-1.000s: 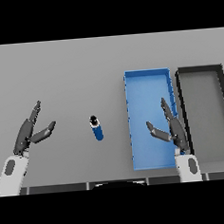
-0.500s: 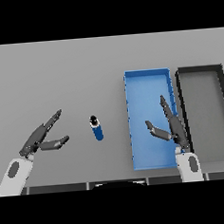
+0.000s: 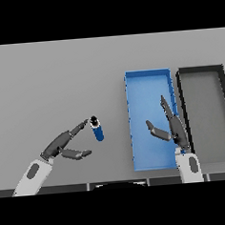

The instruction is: Pick up the blue pipe and place it into the blue bin.

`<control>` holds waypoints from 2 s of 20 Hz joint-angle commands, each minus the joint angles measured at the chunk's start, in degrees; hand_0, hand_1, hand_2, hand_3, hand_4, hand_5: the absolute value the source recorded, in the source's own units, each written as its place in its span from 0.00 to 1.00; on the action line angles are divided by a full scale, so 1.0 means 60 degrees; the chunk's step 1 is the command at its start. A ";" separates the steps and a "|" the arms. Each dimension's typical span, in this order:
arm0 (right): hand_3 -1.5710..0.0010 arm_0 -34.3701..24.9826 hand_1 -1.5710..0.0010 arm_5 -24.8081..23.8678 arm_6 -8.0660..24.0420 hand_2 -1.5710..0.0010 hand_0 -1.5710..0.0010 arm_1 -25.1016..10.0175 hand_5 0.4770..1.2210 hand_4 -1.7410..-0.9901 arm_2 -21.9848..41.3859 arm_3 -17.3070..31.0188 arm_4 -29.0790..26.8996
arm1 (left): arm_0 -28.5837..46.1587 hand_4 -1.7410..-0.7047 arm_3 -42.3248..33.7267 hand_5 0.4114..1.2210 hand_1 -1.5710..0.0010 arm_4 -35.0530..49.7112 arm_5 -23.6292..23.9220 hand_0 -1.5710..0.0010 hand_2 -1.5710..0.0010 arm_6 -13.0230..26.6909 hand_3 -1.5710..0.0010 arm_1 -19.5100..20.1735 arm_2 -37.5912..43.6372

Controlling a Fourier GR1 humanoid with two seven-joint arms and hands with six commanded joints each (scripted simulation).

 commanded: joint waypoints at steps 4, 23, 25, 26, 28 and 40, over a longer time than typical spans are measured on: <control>1.00 0.0118 1.00 -0.0005 0.0129 1.00 1.00 0.0060 0.19 0.62 0.0057 -0.0097 0.0021 | -0.0454 0.60 0.0571 0.04 1.00 -0.0341 0.0131 1.00 1.00 0.0123 1.00 -0.0792 -0.0342; 1.00 0.0163 1.00 -0.0040 -0.0063 1.00 1.00 0.0017 0.18 0.64 -0.0064 0.0038 0.0025 | -0.1454 0.16 0.2852 0.80 0.26 -0.0127 0.0456 0.29 0.23 -0.0824 0.26 -0.3460 -0.0333; 1.00 0.0170 1.00 0.0054 -0.0146 1.00 1.00 -0.0060 0.19 0.64 -0.0121 0.0052 -0.0070 | -0.1472 0.11 0.2751 0.87 0.16 -0.0452 0.0792 0.19 0.15 -0.0960 0.19 -0.3413 -0.0446; 1.00 0.0080 1.00 0.0082 -0.0046 1.00 1.00 -0.0047 0.19 0.65 -0.0086 0.0055 -0.0069 | -0.1568 0.09 0.2885 0.90 0.13 -0.0513 0.0876 0.15 0.12 -0.1085 0.17 -0.3472 -0.0461; 1.00 0.0038 1.00 0.0018 -0.0057 1.00 1.00 -0.0011 0.19 0.65 -0.0054 0.0038 0.0002 | -0.1498 0.06 0.2575 0.93 0.08 -0.0530 0.0921 0.10 0.07 -0.1372 0.13 -0.3485 -0.0572; 1.00 0.0167 1.00 -0.0029 -0.0334 1.00 1.00 -0.0181 0.22 0.71 -0.0110 0.0020 0.0176 | -0.2336 0.01 0.0404 1.00 0.01 0.0143 0.0629 0.01 0.01 -0.0114 0.08 -0.3451 -0.0739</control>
